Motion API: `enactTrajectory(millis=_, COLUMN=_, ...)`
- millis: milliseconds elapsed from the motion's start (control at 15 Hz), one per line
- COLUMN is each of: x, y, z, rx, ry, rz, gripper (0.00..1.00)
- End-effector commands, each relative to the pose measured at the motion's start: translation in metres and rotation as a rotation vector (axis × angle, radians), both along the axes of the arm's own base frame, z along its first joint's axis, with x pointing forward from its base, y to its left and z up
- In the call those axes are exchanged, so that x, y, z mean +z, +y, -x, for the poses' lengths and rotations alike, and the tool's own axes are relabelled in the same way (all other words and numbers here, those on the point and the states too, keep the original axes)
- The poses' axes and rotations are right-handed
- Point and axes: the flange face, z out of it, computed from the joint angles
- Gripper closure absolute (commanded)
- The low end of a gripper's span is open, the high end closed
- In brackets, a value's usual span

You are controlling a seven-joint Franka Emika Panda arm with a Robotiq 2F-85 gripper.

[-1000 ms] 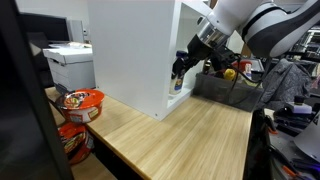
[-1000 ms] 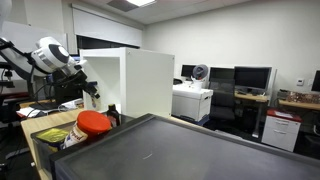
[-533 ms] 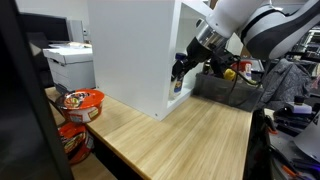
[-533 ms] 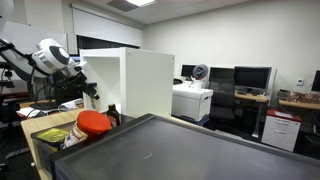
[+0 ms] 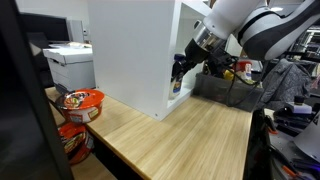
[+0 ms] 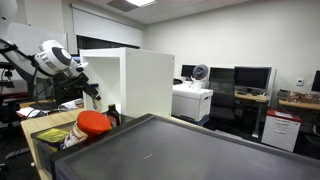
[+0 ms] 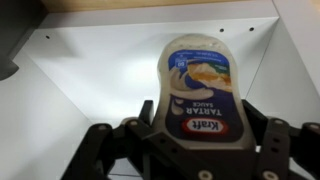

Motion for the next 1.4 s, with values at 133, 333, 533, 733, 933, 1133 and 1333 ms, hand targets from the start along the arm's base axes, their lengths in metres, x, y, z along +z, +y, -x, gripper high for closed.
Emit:
enactTrajectory(millis=133, x=0.002, y=-0.001, z=-0.012, rx=-0.012, ry=-0.012, rz=-0.035, gripper=0.42)
enactTrajectory(millis=333, x=0.0, y=-0.002, z=-0.015, rx=-0.015, ry=-0.008, rz=-0.032, gripper=0.42)
enactTrajectory(millis=533, x=-0.004, y=-0.001, z=-0.016, rx=-0.016, ry=-0.002, rz=-0.031, gripper=0.42)
enactTrajectory(millis=733, x=-0.006, y=-0.001, z=-0.017, rx=-0.014, ry=0.001, rz=-0.031, gripper=0.42)
enactTrajectory(millis=933, x=-0.007, y=0.001, z=-0.019, rx=-0.013, ry=0.001, rz=-0.032, gripper=0.42)
enactTrajectory(millis=1133, x=-0.009, y=0.001, z=-0.021, rx=-0.014, ry=0.004, rz=-0.033, gripper=0.42)
enactTrajectory(millis=1333, x=-0.012, y=0.0, z=-0.02, rx=-0.013, ry=0.013, rz=-0.033, gripper=0.39)
